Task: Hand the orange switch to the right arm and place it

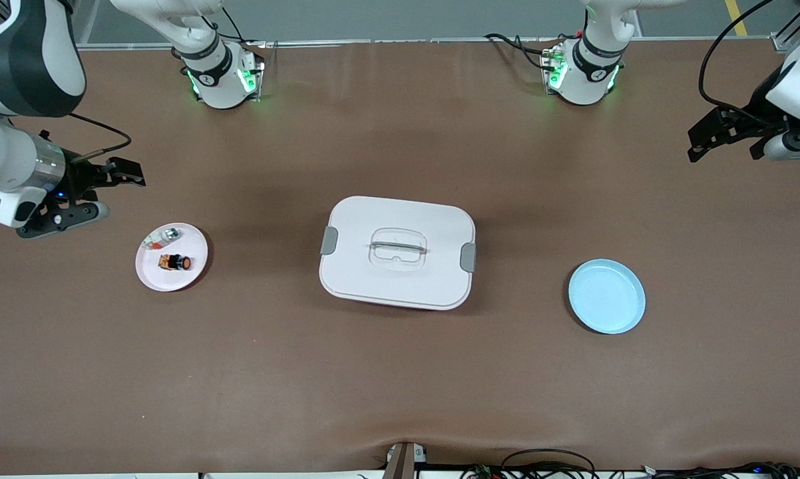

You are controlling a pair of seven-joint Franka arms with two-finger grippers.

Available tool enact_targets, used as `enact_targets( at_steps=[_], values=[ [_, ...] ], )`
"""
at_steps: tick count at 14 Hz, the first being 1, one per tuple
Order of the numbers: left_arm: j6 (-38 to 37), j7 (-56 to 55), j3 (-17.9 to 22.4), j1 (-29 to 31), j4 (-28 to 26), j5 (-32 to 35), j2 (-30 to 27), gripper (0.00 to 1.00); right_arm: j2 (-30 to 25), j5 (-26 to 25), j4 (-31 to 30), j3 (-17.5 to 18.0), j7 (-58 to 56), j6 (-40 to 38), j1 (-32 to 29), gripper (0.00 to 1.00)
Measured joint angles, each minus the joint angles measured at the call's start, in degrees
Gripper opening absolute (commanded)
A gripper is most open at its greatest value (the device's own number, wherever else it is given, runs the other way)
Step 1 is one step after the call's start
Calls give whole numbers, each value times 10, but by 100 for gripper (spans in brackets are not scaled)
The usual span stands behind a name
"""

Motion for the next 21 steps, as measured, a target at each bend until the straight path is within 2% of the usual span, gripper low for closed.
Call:
enact_targets(
  at_steps=[3,11,15,21],
  values=[
    [-1,0,0,0,0,0,4,100,0,-2,30,0,43,-10,0,100],
    [-1,0,0,0,0,0,6,100,1,-6,108,-10,71,-30,-9,100],
    [-1,0,0,0,0,0,6,100,1,-5,128,-11,108,-61,-30,100],
    [-1,0,0,0,0,0,6,100,1,3,131,-11,113,-60,-47,100]
  ],
)
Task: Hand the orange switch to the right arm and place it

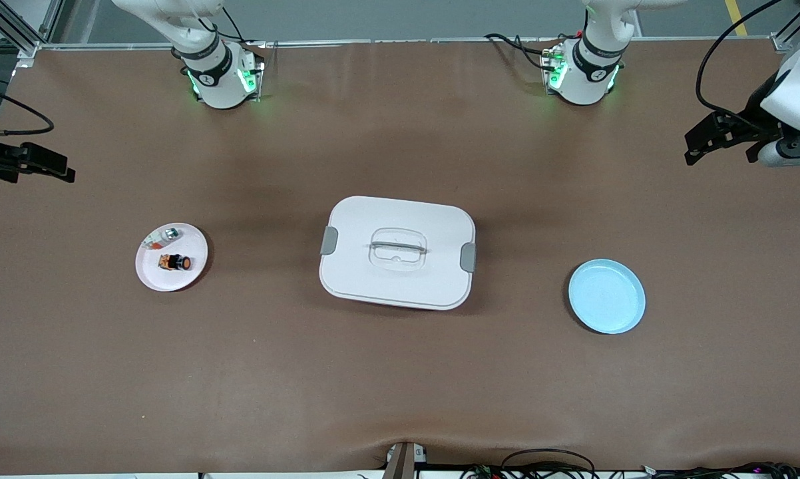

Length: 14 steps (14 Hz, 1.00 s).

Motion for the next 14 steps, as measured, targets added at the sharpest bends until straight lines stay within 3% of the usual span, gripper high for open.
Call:
enact_targets(
  at_steps=[14],
  values=[
    [-2,0,0,-1,38,0,23,100,-17,3,1,-2,0,9,-14,100]
  ],
)
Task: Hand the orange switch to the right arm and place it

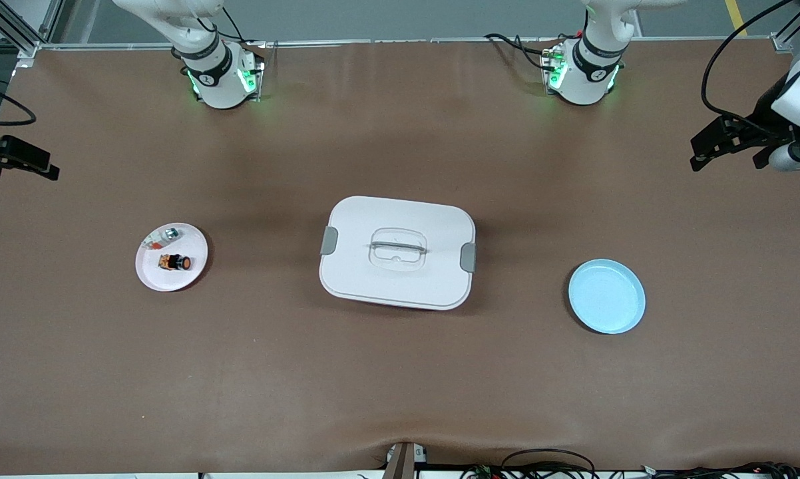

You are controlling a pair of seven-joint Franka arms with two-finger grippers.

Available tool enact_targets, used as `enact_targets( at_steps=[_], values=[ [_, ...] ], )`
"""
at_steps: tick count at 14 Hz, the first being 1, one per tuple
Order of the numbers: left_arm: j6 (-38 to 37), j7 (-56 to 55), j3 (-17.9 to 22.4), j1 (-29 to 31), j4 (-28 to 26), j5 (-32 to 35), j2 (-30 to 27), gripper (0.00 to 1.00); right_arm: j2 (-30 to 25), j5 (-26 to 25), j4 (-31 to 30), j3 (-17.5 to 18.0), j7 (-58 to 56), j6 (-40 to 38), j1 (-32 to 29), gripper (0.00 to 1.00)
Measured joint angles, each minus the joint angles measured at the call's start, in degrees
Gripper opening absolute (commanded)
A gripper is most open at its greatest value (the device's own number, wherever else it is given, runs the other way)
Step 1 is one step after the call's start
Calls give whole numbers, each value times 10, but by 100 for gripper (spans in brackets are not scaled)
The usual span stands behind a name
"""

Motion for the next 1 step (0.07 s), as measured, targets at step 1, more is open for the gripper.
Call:
enact_targets(
  at_steps=[1],
  values=[
    [0,0,0,0,0,0,0,100,-4,0,0,1,0,0,0,100]
  ],
)
